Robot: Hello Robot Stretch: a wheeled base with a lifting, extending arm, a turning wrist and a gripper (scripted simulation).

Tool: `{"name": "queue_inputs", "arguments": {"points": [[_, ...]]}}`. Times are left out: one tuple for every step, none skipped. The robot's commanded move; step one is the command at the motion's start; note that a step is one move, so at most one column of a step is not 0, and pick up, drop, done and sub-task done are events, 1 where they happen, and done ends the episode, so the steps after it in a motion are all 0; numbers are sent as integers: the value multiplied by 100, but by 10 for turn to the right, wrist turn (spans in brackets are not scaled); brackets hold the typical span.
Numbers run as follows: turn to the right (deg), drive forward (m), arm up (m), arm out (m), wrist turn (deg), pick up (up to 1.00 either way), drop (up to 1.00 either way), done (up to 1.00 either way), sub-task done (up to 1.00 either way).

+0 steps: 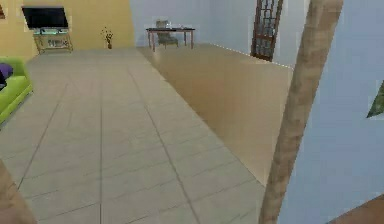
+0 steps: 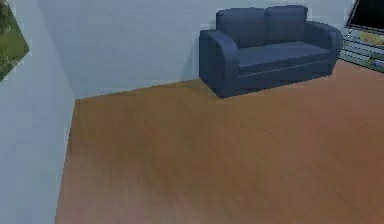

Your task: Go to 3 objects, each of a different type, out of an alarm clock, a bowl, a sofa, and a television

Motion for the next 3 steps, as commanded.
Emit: {"name": "queue_inputs", "arguments": {"points": [[0,95,0,0,0,0,0,0,0],[-450,0,0,0,0,0,0,0,0],[-450,0,0,0,0,0,0,0,0]]}}
